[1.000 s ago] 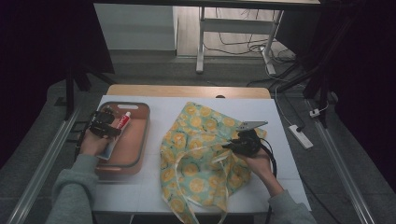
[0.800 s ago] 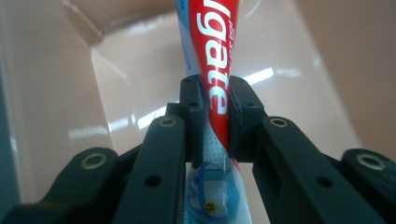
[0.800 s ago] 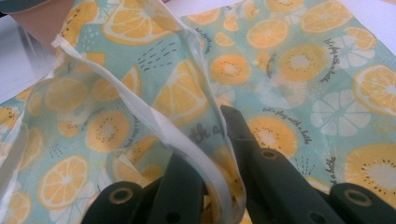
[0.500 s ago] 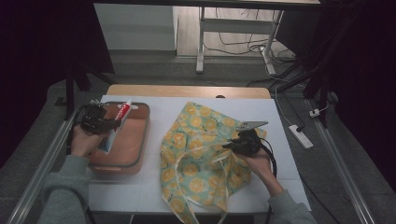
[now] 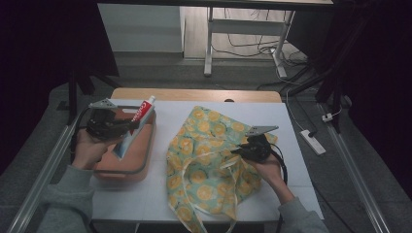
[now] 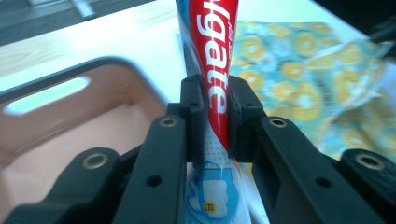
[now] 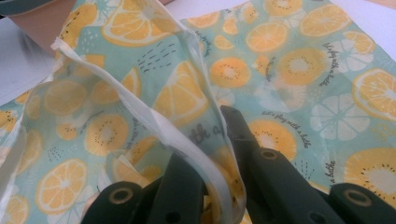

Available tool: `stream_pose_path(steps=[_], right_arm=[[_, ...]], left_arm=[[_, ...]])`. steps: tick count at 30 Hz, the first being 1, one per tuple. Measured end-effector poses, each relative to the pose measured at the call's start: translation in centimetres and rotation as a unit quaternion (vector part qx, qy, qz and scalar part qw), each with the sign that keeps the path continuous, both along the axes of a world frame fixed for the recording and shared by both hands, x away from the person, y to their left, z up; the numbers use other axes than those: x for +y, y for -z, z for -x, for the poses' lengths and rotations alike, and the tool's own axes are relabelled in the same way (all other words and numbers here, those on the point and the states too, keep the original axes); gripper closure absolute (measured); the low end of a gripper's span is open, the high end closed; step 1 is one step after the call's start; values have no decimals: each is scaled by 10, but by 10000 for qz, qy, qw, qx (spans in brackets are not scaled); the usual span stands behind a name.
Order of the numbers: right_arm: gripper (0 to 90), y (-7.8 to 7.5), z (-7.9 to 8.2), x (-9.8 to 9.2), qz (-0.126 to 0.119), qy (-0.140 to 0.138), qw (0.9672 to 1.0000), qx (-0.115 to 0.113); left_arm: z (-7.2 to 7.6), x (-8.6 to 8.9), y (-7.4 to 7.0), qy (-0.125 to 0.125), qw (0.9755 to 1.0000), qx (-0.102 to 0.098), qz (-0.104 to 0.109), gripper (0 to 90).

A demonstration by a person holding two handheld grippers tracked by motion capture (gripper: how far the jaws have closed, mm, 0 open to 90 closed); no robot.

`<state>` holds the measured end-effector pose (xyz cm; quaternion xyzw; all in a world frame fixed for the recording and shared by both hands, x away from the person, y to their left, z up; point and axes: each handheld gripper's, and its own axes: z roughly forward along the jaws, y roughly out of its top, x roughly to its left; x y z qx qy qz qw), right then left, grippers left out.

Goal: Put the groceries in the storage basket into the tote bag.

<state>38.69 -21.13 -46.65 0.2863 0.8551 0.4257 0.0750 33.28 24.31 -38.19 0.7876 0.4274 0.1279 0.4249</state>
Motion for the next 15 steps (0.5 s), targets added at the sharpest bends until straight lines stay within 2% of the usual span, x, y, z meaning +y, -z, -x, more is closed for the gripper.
stream_pose_path(steps=[4,7,10,15], right_arm=[[853,-1,-1,-1,-25,11,10000,-1],[854,-2,-1,-1,-49,26,10000,-23],[854,-5,-1,-1,-89,21,9999,-44],[859,-8,-1,1,-130,14,9999,-72]], left_arm=[[7,-20,-4,342,9994,-59,44,781],[14,-37,-6,646,9979,-92,55,781],[19,-57,-7,967,9952,-120,58,781],[25,-90,-4,1446,9895,-90,-3,781]])
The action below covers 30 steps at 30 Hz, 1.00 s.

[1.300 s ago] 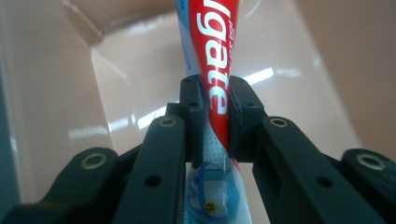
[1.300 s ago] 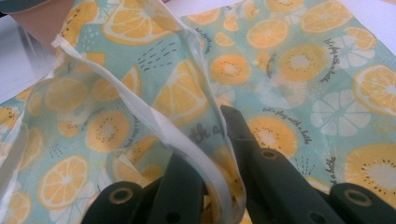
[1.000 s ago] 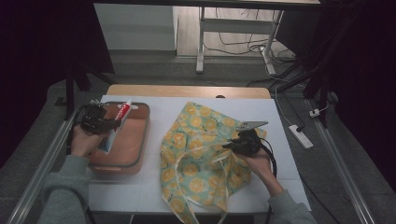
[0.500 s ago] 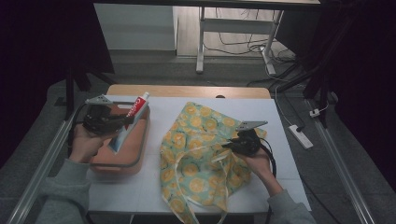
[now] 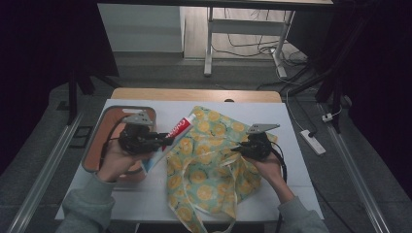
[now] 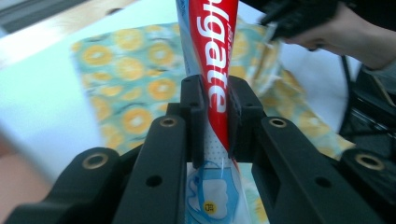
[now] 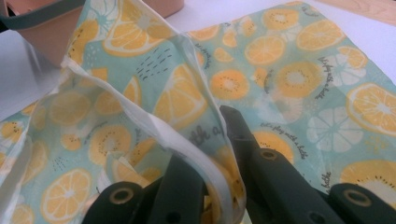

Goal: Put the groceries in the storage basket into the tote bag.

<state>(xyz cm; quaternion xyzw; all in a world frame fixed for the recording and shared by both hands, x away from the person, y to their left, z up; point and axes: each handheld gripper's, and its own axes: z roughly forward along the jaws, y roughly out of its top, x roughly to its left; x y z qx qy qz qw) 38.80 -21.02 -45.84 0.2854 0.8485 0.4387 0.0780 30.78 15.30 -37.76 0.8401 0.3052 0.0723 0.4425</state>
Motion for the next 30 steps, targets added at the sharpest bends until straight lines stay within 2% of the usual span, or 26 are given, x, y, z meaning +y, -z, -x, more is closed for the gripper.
stream_pose_path(steps=[10,12,16,26,30], right_arm=[[872,-4,-3,1,-80,73,9999,-35],[872,-5,-3,0,-100,82,9999,-37],[872,-7,-3,0,-142,108,9998,-58],[872,-10,-4,-2,-196,135,9997,-87],[872,-10,-3,-3,-239,123,9996,-92]], left_arm=[[7,-49,9,601,9980,58,-162,783],[9,-56,12,731,9970,88,-216,784],[12,-67,21,980,9938,232,-463,786],[18,-73,44,1034,9894,442,-924,793],[21,-76,55,1064,9865,560,-1112,796]])
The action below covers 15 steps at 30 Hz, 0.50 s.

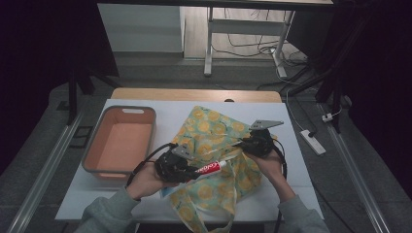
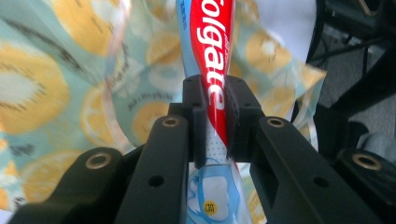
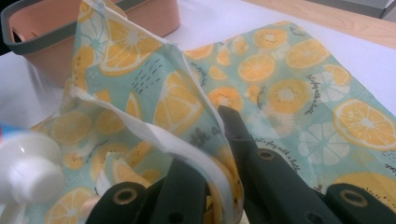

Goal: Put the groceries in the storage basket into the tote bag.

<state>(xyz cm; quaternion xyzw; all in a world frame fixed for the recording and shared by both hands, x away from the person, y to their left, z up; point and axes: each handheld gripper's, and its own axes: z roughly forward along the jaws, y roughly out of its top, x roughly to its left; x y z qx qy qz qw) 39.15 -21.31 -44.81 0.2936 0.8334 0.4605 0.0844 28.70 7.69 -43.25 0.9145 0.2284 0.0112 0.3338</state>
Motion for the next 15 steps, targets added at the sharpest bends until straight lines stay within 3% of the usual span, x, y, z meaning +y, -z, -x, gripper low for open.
stream_pose_path(steps=[8,15], right_arm=[[873,-5,2,-1,-222,-48,9997,21],[873,-9,5,1,-428,-213,9988,57]], left_arm=[[-11,-24,21,-69,9995,3,-307,801],[-24,-51,28,-70,9993,-154,-333,802]])
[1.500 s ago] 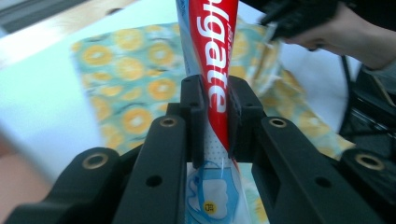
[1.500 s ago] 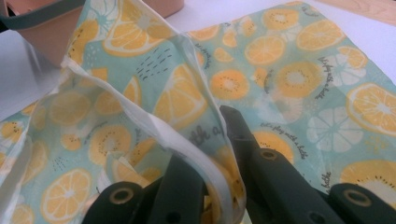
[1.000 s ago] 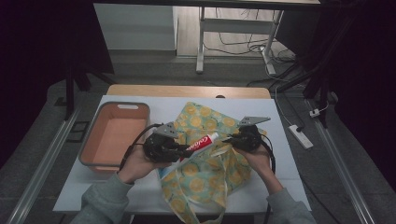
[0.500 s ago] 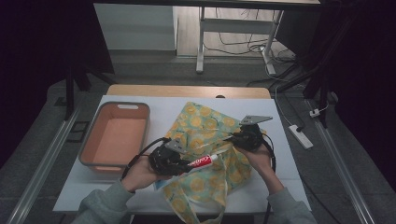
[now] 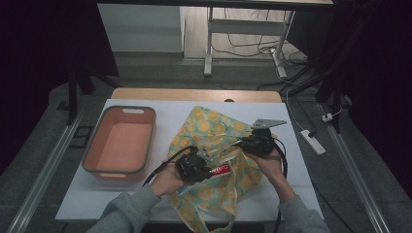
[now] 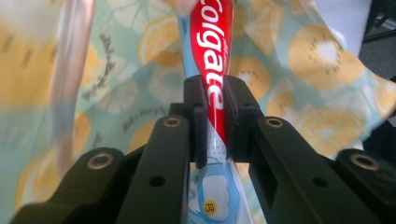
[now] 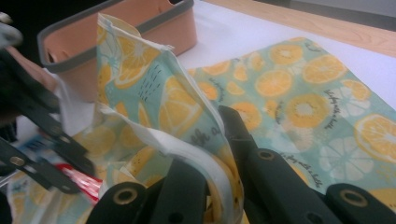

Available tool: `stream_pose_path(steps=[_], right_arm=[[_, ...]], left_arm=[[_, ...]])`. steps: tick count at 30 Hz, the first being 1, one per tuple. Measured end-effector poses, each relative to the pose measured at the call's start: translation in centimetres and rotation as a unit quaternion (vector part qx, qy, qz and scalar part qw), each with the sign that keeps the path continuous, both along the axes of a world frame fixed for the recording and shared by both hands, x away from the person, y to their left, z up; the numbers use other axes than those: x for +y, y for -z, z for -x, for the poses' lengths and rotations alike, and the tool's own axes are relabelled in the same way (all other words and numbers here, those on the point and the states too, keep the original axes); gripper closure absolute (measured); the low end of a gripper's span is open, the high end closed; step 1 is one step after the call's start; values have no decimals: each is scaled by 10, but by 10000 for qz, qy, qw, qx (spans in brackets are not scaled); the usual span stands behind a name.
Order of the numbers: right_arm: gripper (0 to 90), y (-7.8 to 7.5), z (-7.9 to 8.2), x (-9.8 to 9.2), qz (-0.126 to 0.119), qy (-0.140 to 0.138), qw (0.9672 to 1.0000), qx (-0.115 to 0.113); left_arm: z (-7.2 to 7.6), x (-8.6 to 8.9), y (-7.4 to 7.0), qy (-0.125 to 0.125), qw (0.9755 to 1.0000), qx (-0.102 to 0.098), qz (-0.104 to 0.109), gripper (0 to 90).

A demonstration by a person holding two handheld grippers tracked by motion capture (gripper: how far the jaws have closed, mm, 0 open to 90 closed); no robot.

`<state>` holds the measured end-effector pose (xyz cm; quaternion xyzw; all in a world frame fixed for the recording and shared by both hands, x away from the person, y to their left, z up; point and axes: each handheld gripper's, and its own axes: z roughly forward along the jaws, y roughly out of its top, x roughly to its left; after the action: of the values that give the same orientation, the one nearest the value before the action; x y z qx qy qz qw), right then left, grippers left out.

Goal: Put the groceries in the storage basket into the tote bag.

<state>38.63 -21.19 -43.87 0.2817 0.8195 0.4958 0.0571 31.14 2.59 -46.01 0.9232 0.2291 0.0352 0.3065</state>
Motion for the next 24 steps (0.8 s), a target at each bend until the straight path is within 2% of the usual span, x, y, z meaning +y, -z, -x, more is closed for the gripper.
stream_pose_path(steps=[9,13,19,24], right_arm=[[874,-2,2,1,-88,-74,9999,40],[874,-1,2,1,-78,-63,9999,59],[874,0,1,0,-52,-37,9999,85],[874,1,1,0,-49,-25,9999,116]], left_arm=[[-15,-31,7,151,9995,-280,91,802],[-20,-43,18,170,9988,-450,-23,802],[-27,-52,35,100,9989,-440,-83,800],[-30,-52,37,25,9991,-425,26,793]])
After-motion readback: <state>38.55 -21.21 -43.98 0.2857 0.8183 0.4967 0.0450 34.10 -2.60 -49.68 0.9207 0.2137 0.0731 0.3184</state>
